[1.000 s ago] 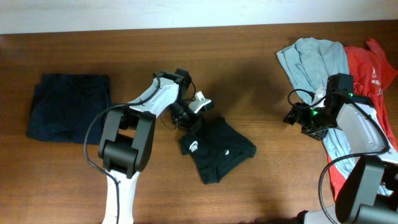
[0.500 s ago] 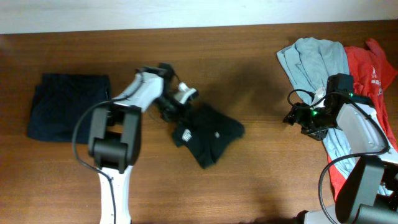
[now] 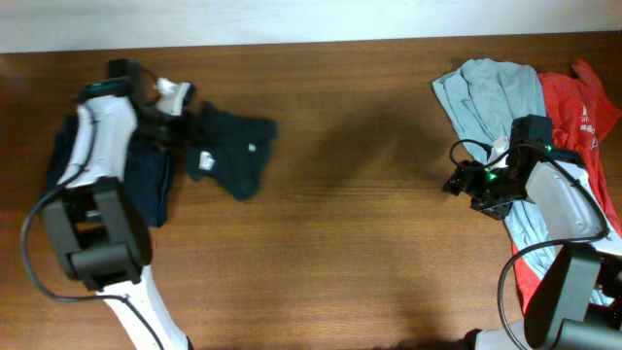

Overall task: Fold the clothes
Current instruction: 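Carry the bundle left and place it on the navy stack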

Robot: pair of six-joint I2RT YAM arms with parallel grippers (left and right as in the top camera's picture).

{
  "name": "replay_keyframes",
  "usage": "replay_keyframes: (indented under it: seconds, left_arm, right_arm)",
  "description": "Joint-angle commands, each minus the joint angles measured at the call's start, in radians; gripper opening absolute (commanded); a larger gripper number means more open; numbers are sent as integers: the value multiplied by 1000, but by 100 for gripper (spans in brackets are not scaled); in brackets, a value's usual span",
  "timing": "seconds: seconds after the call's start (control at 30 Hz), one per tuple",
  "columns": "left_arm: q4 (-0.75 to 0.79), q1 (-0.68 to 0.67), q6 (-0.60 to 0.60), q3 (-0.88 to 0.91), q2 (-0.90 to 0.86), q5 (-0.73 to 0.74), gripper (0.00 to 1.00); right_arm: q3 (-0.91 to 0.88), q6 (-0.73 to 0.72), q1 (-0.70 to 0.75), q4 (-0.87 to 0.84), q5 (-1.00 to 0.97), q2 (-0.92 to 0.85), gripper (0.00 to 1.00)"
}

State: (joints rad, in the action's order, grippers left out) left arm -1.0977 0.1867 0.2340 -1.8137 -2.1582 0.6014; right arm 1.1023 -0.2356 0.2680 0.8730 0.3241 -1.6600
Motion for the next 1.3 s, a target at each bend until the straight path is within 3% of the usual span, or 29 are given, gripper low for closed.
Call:
replay_keyframes:
  seconds: [0.0,0.23,0.37,0.57,0.97,1.27]
  left_arm:
    - [10,92,-5,-25,34,-3,1]
    - [-58,254,35,-116,60,53,0]
    - [-74,295,40,-132,75,5,0]
    - [-91,358,45,-132,96,55,0]
    - [-59,447,43,-132,107,-188,2]
    - [-72,433,43,-175,119,92,0]
  right_arm:
    - [4,-1,1,3,9,2,74]
    - [4,-2,1,2,9,2,74]
    - [4,-2,1,2,9,2,74]
    - [4,-2,1,3,9,2,74]
    - [4,-2,1,2,9,2,74]
    - [4,-2,1,7,9,2,74]
